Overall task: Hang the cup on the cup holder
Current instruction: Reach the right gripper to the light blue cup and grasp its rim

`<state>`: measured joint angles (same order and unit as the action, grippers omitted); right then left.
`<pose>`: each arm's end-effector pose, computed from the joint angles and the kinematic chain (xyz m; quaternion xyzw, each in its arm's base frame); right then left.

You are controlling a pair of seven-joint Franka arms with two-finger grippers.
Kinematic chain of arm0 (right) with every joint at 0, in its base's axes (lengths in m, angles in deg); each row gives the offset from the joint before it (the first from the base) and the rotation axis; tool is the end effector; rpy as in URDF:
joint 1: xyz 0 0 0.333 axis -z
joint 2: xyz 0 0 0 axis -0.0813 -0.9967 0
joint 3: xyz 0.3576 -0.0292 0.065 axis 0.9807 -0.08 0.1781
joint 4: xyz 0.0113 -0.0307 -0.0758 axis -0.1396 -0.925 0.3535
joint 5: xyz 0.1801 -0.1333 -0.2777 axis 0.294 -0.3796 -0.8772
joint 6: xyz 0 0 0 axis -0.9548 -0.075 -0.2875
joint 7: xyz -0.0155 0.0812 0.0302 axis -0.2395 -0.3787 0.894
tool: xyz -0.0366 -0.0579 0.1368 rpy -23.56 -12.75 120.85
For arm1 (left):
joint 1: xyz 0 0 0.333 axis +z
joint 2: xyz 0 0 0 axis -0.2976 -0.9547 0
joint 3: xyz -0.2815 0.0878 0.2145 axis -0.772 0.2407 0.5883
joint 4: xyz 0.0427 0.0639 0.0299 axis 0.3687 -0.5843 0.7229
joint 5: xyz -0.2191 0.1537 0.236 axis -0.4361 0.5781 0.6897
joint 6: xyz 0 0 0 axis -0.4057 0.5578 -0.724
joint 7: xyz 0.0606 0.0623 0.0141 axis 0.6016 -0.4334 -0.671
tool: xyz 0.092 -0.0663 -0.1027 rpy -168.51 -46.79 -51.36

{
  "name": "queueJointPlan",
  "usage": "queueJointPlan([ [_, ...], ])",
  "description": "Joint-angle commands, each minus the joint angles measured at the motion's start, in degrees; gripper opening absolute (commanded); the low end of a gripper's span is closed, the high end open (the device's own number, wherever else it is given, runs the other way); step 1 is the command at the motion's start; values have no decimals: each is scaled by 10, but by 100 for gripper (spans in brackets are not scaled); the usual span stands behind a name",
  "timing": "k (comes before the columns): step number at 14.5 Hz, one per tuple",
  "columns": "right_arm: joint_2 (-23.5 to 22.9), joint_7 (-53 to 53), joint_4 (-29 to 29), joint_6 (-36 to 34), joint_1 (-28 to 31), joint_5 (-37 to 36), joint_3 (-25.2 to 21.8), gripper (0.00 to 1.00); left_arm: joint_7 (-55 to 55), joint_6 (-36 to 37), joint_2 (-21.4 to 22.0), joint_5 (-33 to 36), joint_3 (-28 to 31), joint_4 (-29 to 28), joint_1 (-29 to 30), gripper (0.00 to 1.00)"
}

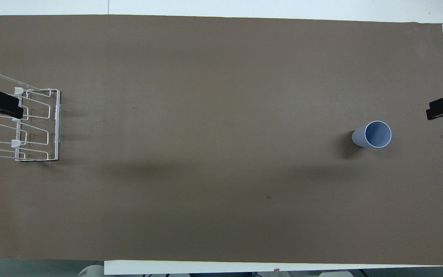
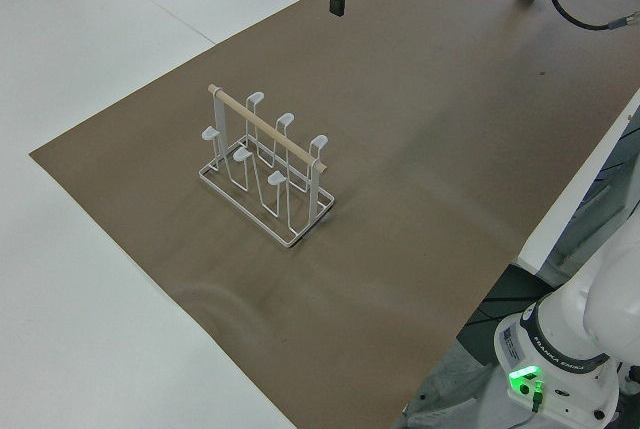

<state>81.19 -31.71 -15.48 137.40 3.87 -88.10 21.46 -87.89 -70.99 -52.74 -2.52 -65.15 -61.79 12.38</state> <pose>0.5022 -0.0819 0.5980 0.9989 0.0285 -0.0227 0.0307 0.4906 -0.0577 0.6292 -0.9972 0.0608 0.0442 0.0035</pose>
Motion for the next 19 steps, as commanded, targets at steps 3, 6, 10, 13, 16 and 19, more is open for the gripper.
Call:
queueJointPlan([
  [3, -3, -76, -178, 186, 31, 6, 5, 100, -3, 4, 4, -8, 3, -5, 0, 100],
  [6, -3, -143, -248, 213, 53, 59, 4, 100, -2, 3, 4, -8, 3, -5, 0, 100],
  [10, -28, -149, -278, 278, 54, 67, 4, 100, -2, 4, 4, -8, 3, -5, 0, 100],
  [13, -57, -145, -279, 316, 47, 69, 5, 94, -3, 4, 4, -8, 3, -5, 0, 100],
  [16, -65, -147, -279, 322, 38, 69, 6, 43, -4, 4, 4, -8, 3, -5, 0, 100],
  [19, -65, -149, -277, 316, 37, 68, 6, 0, -4, 22, 5, -8, 3, -6, 1, 100],
])
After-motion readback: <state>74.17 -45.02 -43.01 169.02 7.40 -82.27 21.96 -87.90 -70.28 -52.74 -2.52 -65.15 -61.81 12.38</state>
